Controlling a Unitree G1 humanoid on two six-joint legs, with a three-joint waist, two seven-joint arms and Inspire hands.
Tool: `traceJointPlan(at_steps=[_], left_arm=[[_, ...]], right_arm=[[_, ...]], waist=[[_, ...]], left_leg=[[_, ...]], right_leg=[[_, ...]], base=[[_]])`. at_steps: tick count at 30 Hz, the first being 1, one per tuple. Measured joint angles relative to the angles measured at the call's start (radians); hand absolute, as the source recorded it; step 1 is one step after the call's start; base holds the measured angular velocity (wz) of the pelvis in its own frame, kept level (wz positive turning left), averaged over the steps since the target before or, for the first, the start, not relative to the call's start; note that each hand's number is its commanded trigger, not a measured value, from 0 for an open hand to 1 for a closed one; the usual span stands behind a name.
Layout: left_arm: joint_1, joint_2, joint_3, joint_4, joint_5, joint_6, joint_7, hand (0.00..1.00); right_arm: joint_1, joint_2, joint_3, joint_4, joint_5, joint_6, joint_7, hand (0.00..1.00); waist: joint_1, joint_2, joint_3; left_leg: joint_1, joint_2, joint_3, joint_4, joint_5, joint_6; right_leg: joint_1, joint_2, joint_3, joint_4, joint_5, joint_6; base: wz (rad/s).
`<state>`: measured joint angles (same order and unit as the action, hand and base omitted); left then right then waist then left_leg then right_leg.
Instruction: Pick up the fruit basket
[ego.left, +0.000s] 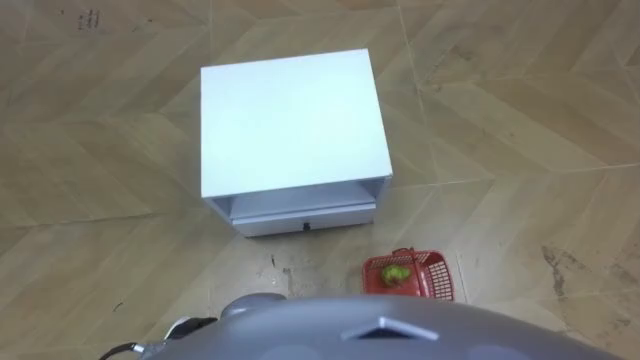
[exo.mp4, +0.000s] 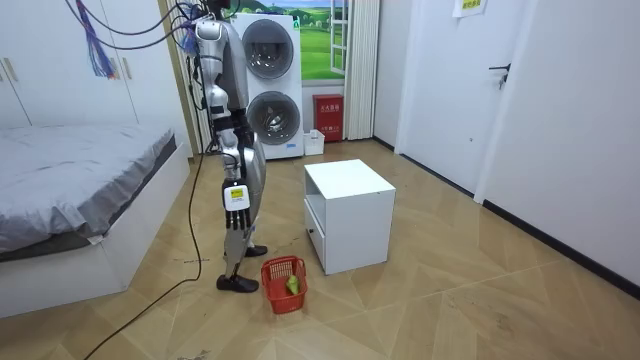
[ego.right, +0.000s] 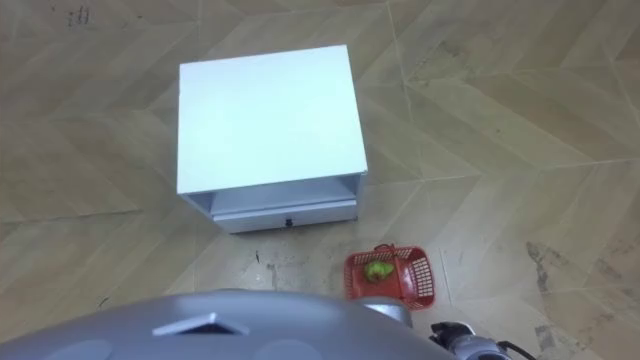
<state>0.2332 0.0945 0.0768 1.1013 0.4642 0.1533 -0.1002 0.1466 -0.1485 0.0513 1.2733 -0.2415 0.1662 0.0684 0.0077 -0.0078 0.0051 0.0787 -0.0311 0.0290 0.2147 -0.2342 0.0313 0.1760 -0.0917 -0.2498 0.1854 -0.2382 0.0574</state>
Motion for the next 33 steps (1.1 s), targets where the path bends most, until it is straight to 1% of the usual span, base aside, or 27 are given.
traceJointPlan(at_steps=[6, 13, 24, 30, 33], left_arm=[[-0.003, 0.000, -0.001, 0.001, -0.001, 0.000, 0.001, 0.00], [-0.004, 0.000, 0.000, 0.001, -0.001, -0.003, 0.030, 0.00], [0.001, 0.000, 0.001, 0.002, -0.002, -0.002, 0.030, 0.00], [0.000, 0.000, -0.001, 0.030, -0.002, -0.004, 0.032, 0.00], [-0.001, 0.000, 0.000, 0.040, -0.002, -0.011, 0.035, 0.00]], right_arm=[[-0.002, 0.000, 0.001, 0.000, 0.000, 0.000, -0.001, 0.00], [-0.015, -0.004, 0.000, 0.000, 0.005, -0.004, -0.043, 0.00], [-0.013, -0.006, 0.000, 0.000, 0.010, -0.002, -0.026, 0.00], [-0.011, -0.005, 0.001, 0.001, 0.013, -0.003, -0.024, 0.00], [-0.011, -0.005, 0.000, 0.001, 0.013, -0.003, -0.024, 0.00]], waist=[[0.001, -0.001, 0.0000], [0.002, -0.003, 0.0004], [0.003, -0.005, 0.0001], [0.002, -0.010, -0.0012], [0.003, -0.011, -0.0013]], left_leg=[[-0.002, 0.000, -0.001, 0.008, 0.000, 0.000], [-0.016, 0.001, -0.003, 0.021, -0.001, -0.001], [-0.016, 0.000, -0.009, 0.021, -0.001, -0.001], [-0.016, 0.000, -0.012, 0.021, -0.001, -0.001], [-0.016, 0.001, -0.012, 0.021, -0.001, -0.001]], right_leg=[[-0.002, 0.000, -0.002, 0.000, 0.000, 0.000], [-0.006, 0.001, -0.003, 0.000, 0.000, 0.000], [-0.001, 0.002, -0.003, 0.001, 0.000, -0.001], [-0.001, 0.002, -0.004, 0.002, 0.000, -0.001], [-0.002, 0.002, -0.004, 0.001, 0.000, -0.001]], base=[[0.00], [0.03], [0.01], [0.00], [0.00]])
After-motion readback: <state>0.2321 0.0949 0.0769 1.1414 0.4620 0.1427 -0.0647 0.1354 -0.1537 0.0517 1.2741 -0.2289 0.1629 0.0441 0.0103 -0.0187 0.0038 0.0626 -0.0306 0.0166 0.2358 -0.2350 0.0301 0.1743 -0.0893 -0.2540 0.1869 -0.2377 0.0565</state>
